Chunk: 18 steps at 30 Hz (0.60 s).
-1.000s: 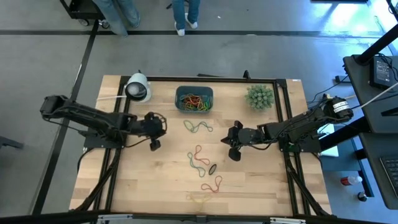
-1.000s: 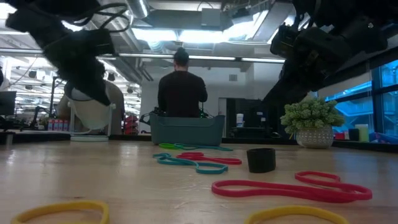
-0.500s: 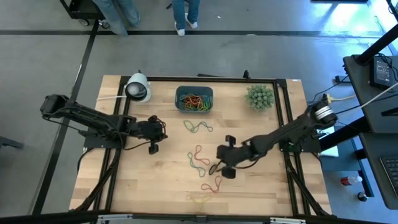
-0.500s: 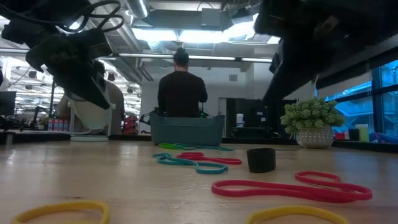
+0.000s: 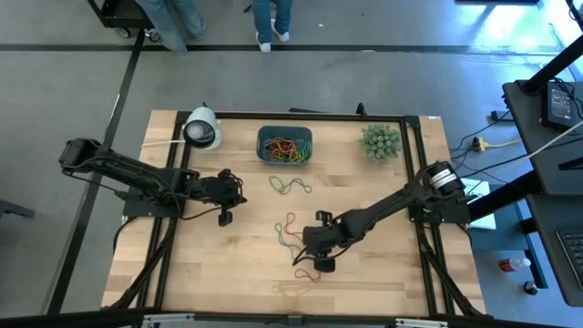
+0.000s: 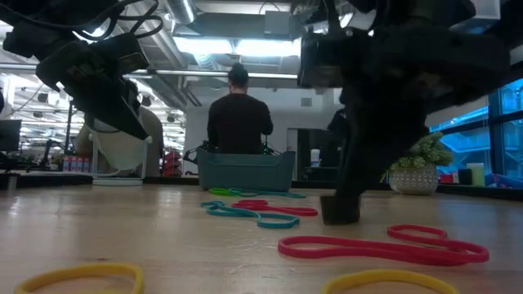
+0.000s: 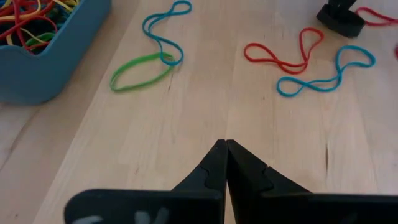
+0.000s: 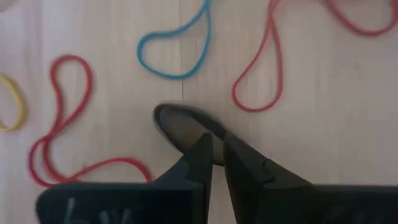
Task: Pick and place rubber bands into bin
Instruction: Put the black rubber band into the blue bin
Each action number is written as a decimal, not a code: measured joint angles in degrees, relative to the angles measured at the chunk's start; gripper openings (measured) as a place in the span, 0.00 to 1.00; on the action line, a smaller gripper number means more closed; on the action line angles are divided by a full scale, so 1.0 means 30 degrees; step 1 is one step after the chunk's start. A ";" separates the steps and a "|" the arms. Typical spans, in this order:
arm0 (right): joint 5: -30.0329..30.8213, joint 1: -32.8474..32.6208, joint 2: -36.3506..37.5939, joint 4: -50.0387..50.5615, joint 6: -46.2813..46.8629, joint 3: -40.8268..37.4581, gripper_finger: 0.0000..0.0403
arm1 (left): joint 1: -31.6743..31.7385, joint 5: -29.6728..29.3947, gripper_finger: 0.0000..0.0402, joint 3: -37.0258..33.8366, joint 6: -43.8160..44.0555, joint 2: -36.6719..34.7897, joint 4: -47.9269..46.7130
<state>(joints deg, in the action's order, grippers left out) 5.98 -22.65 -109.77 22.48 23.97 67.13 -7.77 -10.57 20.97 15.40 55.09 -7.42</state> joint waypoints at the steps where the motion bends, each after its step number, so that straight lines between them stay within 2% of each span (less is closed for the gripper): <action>1: -0.0023 0.0000 -0.0131 -0.0018 -0.0086 0.0000 0.12 | 0.0000 -0.0002 0.00 0.0000 0.0070 0.0007 0.0000; 6: -0.0164 0.0015 -0.0542 -0.0079 -0.0673 0.0022 0.11 | 0.0000 0.0002 0.01 0.0000 0.0110 0.0007 0.0000; 11: -0.0183 0.0015 -0.0542 -0.0146 -0.1237 0.0022 0.02 | 0.0000 -0.0002 0.00 0.0000 0.0110 0.0007 0.0000; 18: -0.0277 0.0075 -0.0542 -0.0133 -0.1576 0.0015 0.01 | 0.0000 -0.0005 0.00 0.0000 0.0117 0.0007 0.0000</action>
<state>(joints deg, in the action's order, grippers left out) 5.15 -22.43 -111.39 22.08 19.25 67.18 -7.77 -10.59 20.97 15.75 55.11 -7.42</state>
